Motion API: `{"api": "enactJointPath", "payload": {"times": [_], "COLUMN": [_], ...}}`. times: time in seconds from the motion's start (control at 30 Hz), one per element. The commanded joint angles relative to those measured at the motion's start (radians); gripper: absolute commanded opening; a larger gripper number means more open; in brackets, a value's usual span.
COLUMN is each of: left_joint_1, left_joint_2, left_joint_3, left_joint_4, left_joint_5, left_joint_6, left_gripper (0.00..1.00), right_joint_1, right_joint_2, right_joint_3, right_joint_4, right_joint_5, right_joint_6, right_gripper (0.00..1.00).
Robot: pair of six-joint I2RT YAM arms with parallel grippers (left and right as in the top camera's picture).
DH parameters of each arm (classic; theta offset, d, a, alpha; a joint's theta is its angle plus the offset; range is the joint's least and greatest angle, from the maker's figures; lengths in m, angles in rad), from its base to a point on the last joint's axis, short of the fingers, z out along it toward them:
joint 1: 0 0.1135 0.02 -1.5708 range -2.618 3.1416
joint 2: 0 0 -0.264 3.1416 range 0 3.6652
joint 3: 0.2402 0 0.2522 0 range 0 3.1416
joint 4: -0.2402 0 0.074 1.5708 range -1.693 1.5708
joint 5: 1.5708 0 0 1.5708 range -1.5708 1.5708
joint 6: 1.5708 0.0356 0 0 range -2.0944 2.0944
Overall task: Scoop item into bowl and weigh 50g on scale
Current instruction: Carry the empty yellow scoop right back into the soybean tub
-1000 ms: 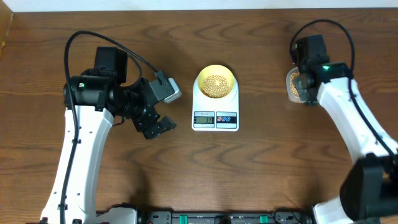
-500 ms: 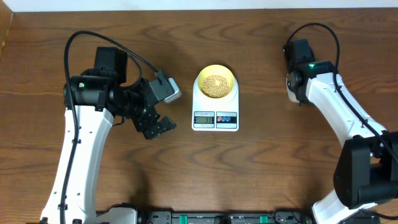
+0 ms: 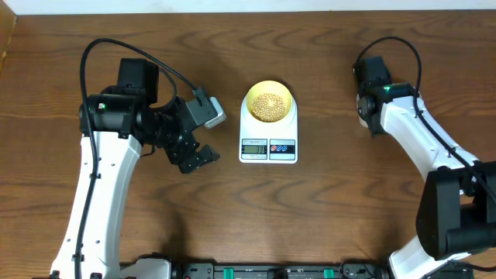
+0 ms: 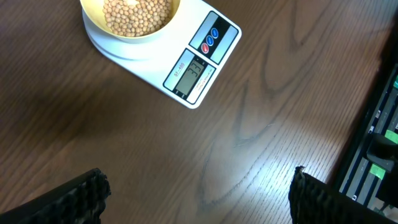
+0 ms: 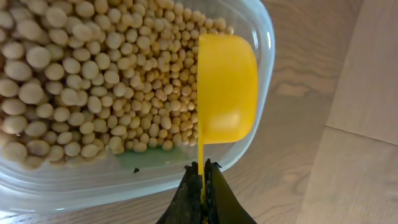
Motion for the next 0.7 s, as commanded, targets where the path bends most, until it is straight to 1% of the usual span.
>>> {"api": "enactJointPath", "payload": {"times": [0.0, 0.2, 0.37, 0.67], "left_joint_1": [-0.002, -0.002, -0.002, -0.002], "left_joint_2": [0.006, 0.006, 0.006, 0.006], "left_joint_3": [0.009, 0.009, 0.009, 0.009], "left_joint_4": [-0.006, -0.006, -0.006, -0.006], "left_joint_5": [0.013, 0.013, 0.013, 0.013], "left_joint_6": [0.018, 0.017, 0.017, 0.017], "left_gripper": [0.95, 0.95, 0.95, 0.95], "right_joint_1": [-0.004, -0.019, -0.053, -0.056], "right_joint_2": [0.005, 0.005, 0.005, 0.005], "right_joint_3": [-0.023, -0.029, -0.029, -0.029], "right_joint_4": [0.031, 0.05, 0.037, 0.024], "right_joint_5": [0.019, -0.008, -0.151, -0.333], "right_joint_6": [0.019, 0.019, 0.017, 0.012], "right_gripper": [0.01, 0.01, 0.01, 0.01]}}
